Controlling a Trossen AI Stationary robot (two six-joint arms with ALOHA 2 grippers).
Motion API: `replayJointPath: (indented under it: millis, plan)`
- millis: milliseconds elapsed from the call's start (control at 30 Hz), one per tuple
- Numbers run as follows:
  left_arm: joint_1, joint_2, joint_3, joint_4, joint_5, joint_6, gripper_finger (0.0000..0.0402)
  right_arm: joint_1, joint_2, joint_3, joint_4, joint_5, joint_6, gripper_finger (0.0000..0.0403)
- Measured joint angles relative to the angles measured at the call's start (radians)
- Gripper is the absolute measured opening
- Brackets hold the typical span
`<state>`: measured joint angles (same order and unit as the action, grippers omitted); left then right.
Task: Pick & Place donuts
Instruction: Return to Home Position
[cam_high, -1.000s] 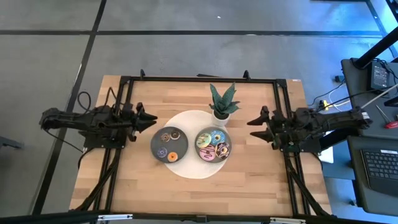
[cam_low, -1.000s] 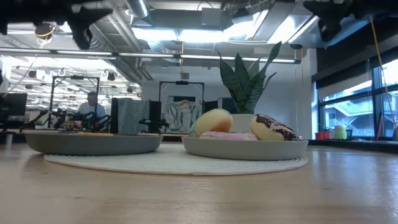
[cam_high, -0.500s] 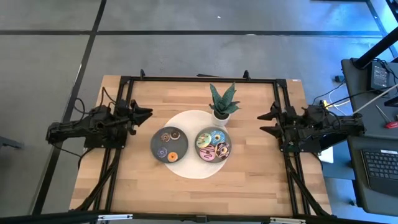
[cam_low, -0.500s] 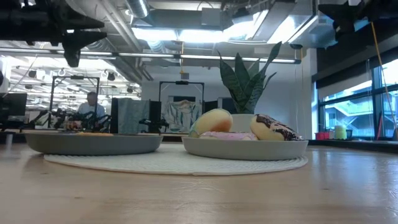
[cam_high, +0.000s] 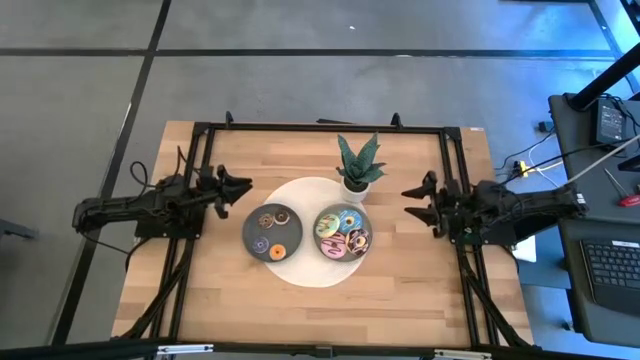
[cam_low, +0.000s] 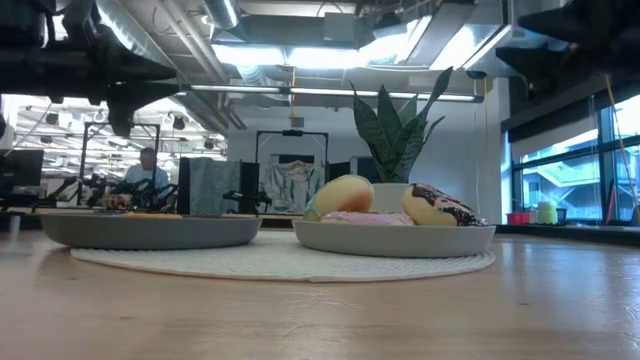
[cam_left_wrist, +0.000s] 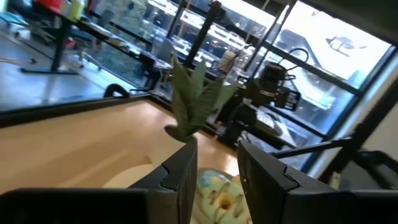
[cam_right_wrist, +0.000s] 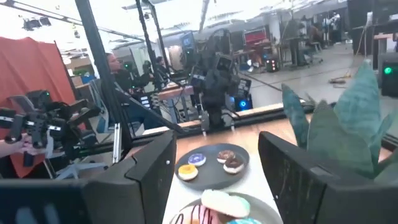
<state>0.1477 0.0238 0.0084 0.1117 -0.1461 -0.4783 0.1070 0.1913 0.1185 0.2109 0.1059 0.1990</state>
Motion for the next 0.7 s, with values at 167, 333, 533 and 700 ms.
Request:
replayJointPath:
  millis: [167, 333, 533, 700]
  plan:
    - [0.014, 0.000, 0.000, -0.011, -0.020, 0.049, 0.0110, 0.000, -0.008, -0.046, 0.021, 0.000, 0.018, 0.0229]
    - [0.018, 0.000, 0.000, -0.011, -0.020, 0.088, 0.0113, 0.000, -0.030, -0.113, 0.106, 0.000, 0.030, 0.0229]
    - [0.018, 0.000, 0.000, -0.011, -0.019, 0.116, 0.0110, 0.000, -0.055, -0.112, 0.088, 0.006, 0.005, 0.0229]
    - [0.018, 0.000, 0.000, -0.011, -0.018, 0.100, 0.0111, 0.000, -0.056, -0.112, 0.023, 0.006, 0.005, 0.0229]
